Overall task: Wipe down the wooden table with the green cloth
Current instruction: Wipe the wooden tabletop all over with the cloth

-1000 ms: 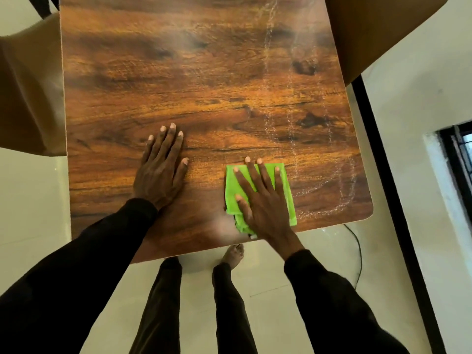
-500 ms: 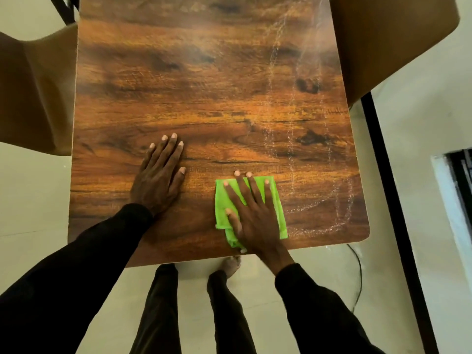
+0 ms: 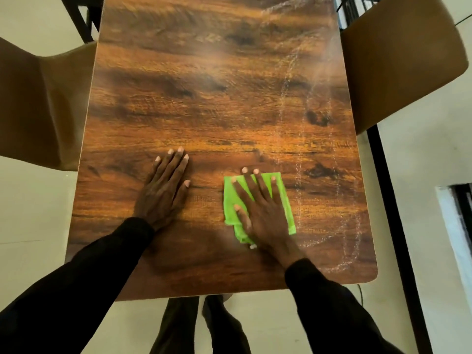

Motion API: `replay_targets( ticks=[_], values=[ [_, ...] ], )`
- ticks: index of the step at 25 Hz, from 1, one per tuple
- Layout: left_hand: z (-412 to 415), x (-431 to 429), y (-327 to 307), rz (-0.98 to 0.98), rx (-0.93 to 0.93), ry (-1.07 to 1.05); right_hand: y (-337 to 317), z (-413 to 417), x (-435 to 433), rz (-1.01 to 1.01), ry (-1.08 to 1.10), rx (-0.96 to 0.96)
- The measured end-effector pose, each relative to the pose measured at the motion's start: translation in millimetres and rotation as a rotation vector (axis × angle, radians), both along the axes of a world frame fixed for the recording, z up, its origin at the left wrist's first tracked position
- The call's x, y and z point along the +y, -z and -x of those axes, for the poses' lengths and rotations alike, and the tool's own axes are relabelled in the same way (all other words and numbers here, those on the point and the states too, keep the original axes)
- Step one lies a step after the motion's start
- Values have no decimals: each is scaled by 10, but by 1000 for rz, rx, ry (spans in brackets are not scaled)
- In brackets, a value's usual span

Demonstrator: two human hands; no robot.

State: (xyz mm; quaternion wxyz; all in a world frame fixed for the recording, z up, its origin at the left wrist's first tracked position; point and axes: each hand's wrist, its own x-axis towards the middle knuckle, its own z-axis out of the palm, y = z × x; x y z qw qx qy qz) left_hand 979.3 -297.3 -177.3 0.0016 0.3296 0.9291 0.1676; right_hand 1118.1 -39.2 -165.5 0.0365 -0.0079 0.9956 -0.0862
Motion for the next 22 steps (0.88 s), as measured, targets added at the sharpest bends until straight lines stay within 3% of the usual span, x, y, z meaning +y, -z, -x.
replay_targets(
  ticks=[3, 6, 9, 12, 17, 19, 22],
  values=[
    [417, 124, 18, 22, -7, 10, -46, 759, 237, -38, 216, -1],
    [818, 259, 30, 25, 3, 18, -50, 1381, 75, -42, 150, -11],
    [1068, 367, 36, 43, 3, 33, 21, 1097, -97, -39, -33, -26],
    [1218, 422, 33, 68, -18, 59, 17, 818, 197, -29, 1, -2],
    [1470, 562, 34, 63, 14, 84, -51, 1941, 564, -49, 211, -12],
    [1619, 615, 18, 53, 23, 76, -27, 2128, 425, -65, 128, -18],
    [1773, 670, 4, 57, 26, 45, 52, 1770, 362, -55, -60, -25]
  ],
)
